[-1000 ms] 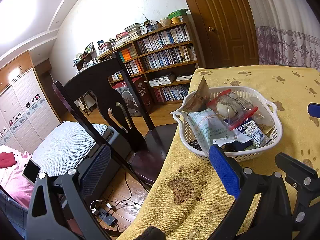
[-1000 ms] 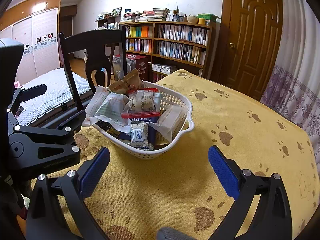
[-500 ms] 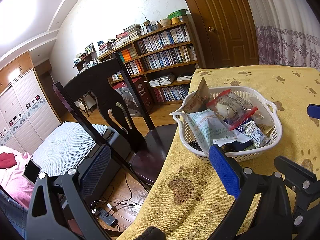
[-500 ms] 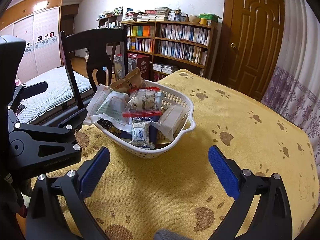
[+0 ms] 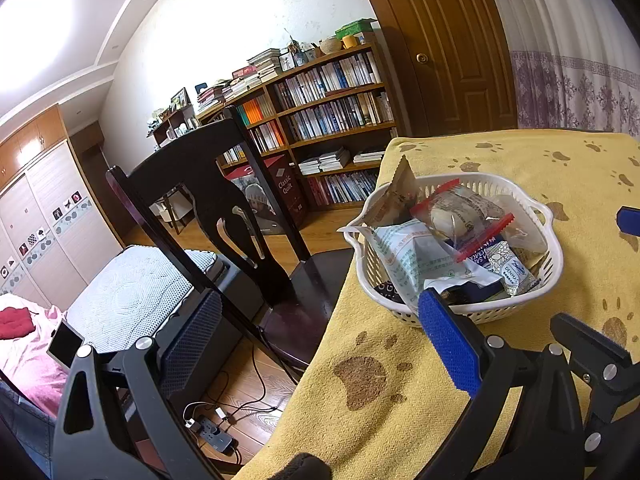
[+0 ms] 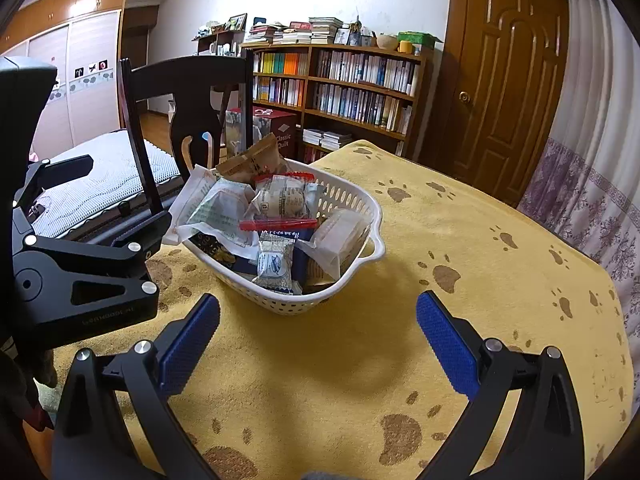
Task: Organize snacks
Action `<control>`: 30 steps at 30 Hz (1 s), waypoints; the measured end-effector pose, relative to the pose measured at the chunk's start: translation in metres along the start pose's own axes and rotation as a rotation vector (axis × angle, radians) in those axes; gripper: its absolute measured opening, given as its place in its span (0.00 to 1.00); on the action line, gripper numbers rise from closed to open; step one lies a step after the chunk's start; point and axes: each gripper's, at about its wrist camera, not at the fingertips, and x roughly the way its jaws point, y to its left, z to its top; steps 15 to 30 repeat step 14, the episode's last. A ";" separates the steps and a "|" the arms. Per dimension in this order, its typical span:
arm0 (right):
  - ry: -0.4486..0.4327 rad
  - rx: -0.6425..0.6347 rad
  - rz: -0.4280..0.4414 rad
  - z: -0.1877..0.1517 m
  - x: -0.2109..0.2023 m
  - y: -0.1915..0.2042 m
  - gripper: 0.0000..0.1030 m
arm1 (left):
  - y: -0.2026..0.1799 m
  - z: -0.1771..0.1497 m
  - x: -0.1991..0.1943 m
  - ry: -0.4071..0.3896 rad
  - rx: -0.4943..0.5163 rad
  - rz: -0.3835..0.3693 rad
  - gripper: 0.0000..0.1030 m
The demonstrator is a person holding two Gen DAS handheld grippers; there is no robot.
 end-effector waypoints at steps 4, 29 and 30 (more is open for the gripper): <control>0.003 0.002 -0.002 -0.001 0.000 -0.001 0.95 | -0.001 0.000 0.000 -0.001 0.006 -0.003 0.97; 0.051 0.031 -0.025 -0.003 0.003 -0.013 0.95 | -0.005 0.003 -0.002 -0.001 0.023 -0.010 0.97; 0.051 0.031 -0.025 -0.003 0.003 -0.013 0.95 | -0.005 0.003 -0.002 -0.001 0.023 -0.010 0.97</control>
